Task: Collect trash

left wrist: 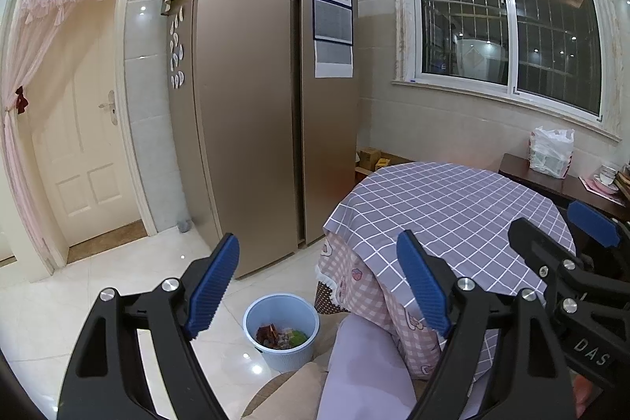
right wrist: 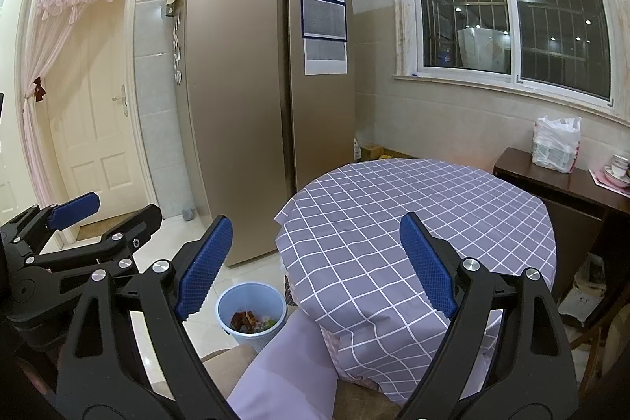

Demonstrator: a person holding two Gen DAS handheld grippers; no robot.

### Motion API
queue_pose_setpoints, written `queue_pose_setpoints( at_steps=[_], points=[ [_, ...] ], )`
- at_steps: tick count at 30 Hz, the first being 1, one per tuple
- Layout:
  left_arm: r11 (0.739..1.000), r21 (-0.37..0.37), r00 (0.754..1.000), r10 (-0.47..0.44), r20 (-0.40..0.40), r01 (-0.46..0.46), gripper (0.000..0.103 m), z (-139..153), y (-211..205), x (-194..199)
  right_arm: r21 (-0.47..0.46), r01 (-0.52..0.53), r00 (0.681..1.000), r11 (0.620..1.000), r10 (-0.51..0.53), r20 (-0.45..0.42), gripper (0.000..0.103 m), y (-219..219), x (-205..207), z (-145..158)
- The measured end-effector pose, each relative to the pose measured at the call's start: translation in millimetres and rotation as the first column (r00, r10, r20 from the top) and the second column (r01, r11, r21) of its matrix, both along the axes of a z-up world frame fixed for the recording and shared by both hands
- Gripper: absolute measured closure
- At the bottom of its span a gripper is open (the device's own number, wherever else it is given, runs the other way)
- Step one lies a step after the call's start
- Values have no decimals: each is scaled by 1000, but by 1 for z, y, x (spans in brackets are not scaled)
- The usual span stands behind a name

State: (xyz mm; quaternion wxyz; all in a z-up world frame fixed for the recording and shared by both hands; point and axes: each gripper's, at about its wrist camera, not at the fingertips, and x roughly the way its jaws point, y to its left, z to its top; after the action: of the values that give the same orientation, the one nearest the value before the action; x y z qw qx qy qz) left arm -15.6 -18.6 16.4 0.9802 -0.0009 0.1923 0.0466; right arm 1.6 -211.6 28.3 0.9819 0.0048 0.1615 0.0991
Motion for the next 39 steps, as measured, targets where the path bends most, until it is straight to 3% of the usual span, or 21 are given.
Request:
queue_pose_setpoints(
  at_steps=[39],
  points=[
    [1000, -3, 1000, 5, -10, -5, 22, -2, 1, 1, -20, 3, 1000, 1000, -3, -9, 17, 1, 3, -5]
  ],
)
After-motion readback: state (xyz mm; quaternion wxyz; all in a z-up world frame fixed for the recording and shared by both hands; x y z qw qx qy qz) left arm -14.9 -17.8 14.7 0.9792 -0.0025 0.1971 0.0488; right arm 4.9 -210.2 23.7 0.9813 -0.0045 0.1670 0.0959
